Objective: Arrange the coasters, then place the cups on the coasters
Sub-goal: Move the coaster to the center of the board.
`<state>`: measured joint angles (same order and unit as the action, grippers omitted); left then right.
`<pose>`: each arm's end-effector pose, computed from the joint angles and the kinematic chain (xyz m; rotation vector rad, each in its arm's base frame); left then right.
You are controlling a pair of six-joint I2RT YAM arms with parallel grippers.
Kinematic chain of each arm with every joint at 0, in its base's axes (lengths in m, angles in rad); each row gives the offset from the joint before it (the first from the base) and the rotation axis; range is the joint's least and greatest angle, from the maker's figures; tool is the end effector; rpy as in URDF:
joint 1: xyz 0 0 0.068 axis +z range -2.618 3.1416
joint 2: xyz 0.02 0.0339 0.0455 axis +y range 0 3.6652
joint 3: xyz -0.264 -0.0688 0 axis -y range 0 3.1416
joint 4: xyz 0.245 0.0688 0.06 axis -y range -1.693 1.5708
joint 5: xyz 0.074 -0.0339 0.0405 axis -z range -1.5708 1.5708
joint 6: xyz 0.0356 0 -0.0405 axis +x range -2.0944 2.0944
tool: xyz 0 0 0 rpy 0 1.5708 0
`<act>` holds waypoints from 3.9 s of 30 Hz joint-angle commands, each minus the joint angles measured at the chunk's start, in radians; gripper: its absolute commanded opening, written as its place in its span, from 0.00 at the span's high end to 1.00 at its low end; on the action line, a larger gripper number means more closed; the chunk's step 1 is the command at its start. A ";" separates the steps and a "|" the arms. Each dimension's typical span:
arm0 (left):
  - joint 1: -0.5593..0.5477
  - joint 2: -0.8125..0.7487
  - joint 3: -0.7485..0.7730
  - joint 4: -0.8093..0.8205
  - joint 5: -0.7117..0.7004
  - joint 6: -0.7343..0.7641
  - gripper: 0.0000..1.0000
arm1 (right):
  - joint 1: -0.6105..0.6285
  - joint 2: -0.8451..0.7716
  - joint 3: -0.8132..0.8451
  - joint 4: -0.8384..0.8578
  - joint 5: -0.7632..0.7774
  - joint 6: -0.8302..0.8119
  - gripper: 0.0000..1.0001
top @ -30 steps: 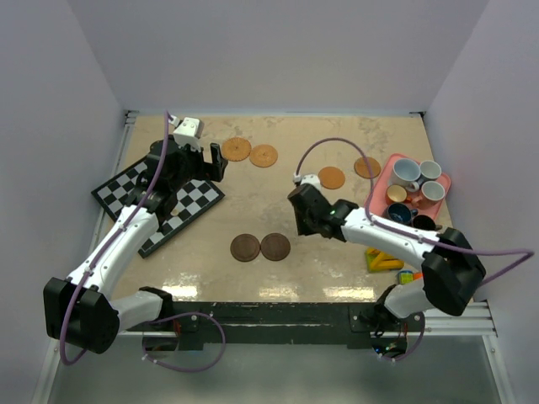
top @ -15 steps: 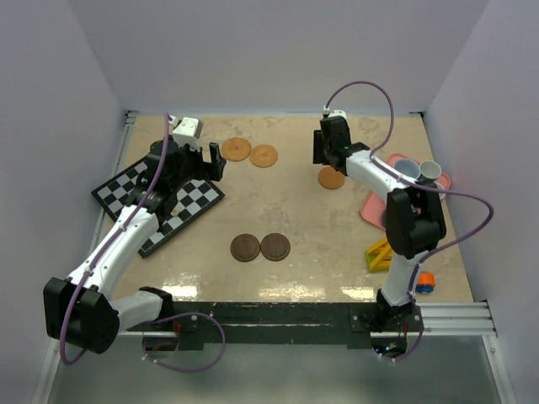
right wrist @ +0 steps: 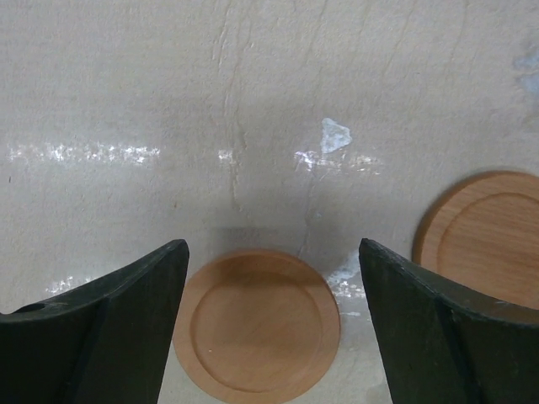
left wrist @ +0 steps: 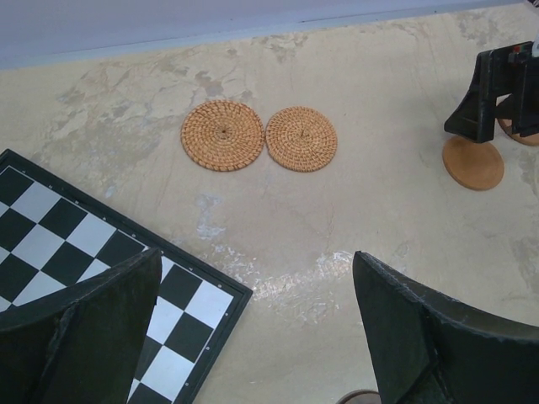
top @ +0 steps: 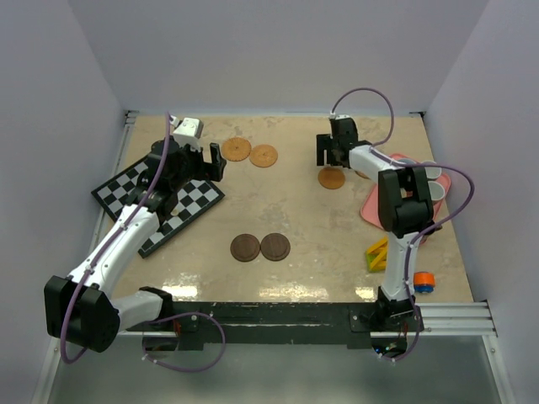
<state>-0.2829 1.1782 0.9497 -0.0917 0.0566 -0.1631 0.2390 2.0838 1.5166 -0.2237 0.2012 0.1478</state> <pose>0.2637 -0.0788 0.3259 0.1530 1.9001 -0.3569 0.4535 0.1032 0.1851 -0.0097 2.3420 -0.0470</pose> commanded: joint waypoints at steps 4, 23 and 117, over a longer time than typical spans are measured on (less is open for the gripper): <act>-0.004 -0.003 0.004 0.033 0.023 0.005 0.00 | 0.008 0.033 0.028 0.055 -0.068 -0.004 0.13; -0.009 -0.008 0.004 0.040 0.055 -0.007 0.00 | 0.006 -0.051 -0.203 0.075 -0.019 0.081 0.12; -0.038 -0.014 0.000 0.046 0.065 -0.016 0.00 | 0.422 -0.568 -0.716 -0.152 -0.099 0.380 0.19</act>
<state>-0.3111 1.1790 0.9497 -0.0906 0.1089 -0.1650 0.6449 1.5372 0.7944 -0.2676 0.1131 0.4858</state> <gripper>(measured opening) 0.997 0.778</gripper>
